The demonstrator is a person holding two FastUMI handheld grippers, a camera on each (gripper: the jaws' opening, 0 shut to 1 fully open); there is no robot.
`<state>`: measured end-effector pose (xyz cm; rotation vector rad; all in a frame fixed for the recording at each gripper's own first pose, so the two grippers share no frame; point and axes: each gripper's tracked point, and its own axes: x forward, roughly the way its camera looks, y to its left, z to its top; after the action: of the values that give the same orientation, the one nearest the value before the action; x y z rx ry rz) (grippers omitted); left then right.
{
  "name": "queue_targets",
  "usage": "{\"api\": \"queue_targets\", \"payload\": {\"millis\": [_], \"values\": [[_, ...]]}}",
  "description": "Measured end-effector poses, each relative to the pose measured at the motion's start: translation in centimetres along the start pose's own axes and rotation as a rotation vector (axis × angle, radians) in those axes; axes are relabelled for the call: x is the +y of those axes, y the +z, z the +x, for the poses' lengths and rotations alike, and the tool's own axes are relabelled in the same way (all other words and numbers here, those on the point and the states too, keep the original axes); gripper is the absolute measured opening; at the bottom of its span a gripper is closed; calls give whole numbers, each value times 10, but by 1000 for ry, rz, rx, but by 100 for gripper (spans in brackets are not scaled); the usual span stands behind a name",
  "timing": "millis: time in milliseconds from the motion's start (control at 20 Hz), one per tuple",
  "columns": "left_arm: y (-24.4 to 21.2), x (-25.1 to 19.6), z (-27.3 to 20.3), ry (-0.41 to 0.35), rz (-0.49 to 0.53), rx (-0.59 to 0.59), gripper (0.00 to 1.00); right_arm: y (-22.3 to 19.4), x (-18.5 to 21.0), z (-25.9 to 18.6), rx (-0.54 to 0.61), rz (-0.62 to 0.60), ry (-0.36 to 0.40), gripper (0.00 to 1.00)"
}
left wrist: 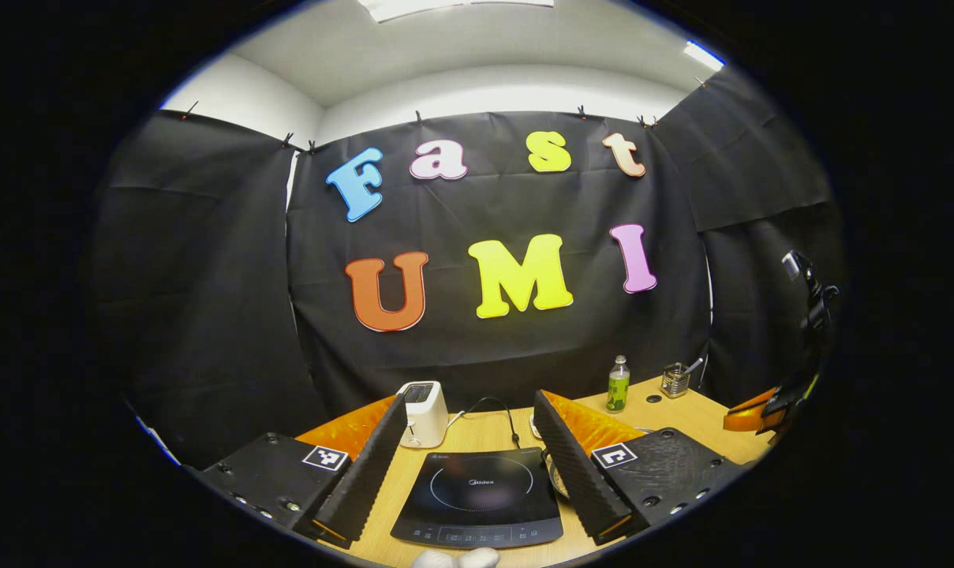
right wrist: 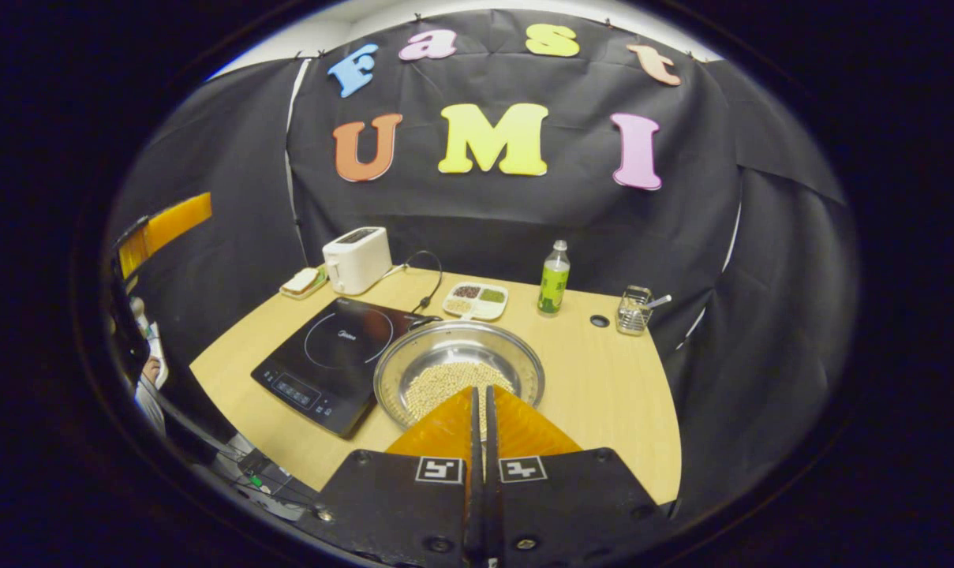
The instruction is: First push the handle of the pot to place it horizontally, then grasp the pot with both hands and set it on the induction cooktop.
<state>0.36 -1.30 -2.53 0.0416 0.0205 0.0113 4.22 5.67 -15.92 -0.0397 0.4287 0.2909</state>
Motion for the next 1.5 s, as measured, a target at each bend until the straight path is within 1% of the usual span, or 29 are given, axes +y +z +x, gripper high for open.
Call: {"api": "queue_targets", "payload": {"millis": [50,100,150,200,250,300,450,700,750,800,1000,1050,1100,1150,1200,1250,1500], "values": [[-1,-1,0,0,3,3,96,-6,3,5,16,-8,7,4],[-3,-1,0,2,6,2,100,-14,5,11,34,-12,15,4],[-4,0,0,6,11,1,96,-21,7,16,52,-12,22,4],[-5,0,1,9,15,0,96,-31,10,22,72,-13,32,4],[-6,0,1,12,18,3,96,-38,12,27,90,-21,38,0],[-8,0,1,15,21,6,96,-46,14,32,106,-30,44,4],[-13,4,2,33,22,20,96,-73,17,47,173,-36,59,4],[-21,9,3,61,17,43,96,-119,14,74,281,-60,54,4],[-23,10,3,66,15,50,96,-126,14,78,301,-53,59,1],[-25,10,3,71,13,54,96,-132,14,82,319,-44,60,1],[-27,14,4,95,15,63,96,-143,8,93,350,-74,59,0],[-28,15,4,99,15,67,96,-145,7,95,360,-74,60,1],[-30,15,3,104,15,71,96,-147,4,97,367,-70,57,4],[-31,17,4,108,16,74,96,-147,2,98,371,-65,54,1],[-32,17,3,110,18,78,96,-147,-1,100,373,-61,48,4],[-32,18,4,110,20,82,96,-145,-4,102,372,-58,46,1],[-35,18,6,118,18,90,96,-147,-9,105,372,-67,43,1]]}}
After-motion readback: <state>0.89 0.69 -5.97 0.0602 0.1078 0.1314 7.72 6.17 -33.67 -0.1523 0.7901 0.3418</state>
